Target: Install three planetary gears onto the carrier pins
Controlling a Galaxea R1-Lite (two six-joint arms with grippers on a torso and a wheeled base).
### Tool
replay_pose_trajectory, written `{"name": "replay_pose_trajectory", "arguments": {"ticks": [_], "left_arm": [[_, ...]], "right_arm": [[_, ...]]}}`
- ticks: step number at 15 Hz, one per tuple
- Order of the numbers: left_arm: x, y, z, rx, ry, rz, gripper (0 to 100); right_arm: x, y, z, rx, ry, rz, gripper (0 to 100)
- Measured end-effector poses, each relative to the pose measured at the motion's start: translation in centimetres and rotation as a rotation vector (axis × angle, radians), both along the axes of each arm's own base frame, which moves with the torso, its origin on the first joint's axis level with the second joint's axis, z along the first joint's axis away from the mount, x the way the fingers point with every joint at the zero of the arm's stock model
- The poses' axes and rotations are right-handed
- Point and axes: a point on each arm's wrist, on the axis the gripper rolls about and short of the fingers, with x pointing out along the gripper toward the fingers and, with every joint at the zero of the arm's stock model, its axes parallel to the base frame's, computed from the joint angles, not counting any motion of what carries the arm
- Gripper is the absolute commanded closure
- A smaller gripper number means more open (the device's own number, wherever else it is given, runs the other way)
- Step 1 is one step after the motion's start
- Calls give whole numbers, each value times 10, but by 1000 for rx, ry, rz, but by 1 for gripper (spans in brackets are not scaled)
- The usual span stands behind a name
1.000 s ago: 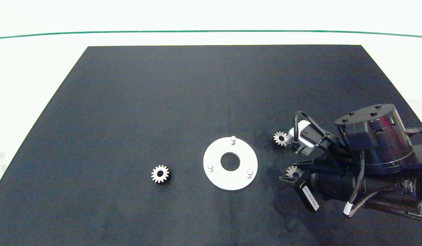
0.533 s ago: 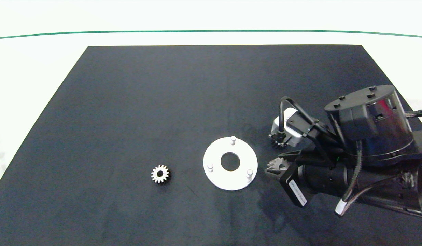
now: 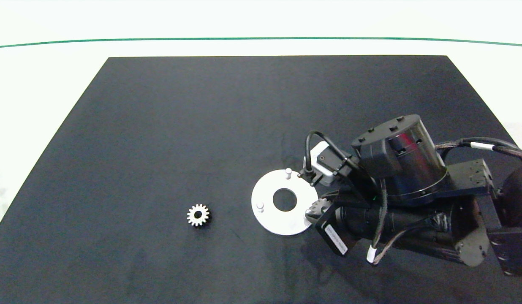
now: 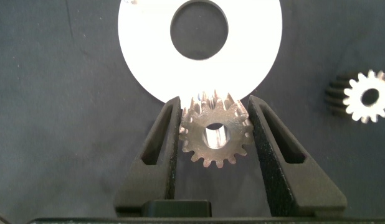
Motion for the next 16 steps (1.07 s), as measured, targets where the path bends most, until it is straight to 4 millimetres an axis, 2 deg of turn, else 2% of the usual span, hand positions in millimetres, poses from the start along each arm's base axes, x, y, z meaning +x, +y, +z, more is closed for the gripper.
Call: {"name": "replay_pose_trajectory", "arguments": {"ticks": [5, 16], "left_arm": [[0, 0, 1, 0, -3, -1, 0], [0, 0, 4, 0, -10, -1, 0]], "right_arm": [[4, 9, -4, -23, 22, 12, 96], [9, 11, -9, -28, 33, 0, 96]]}}
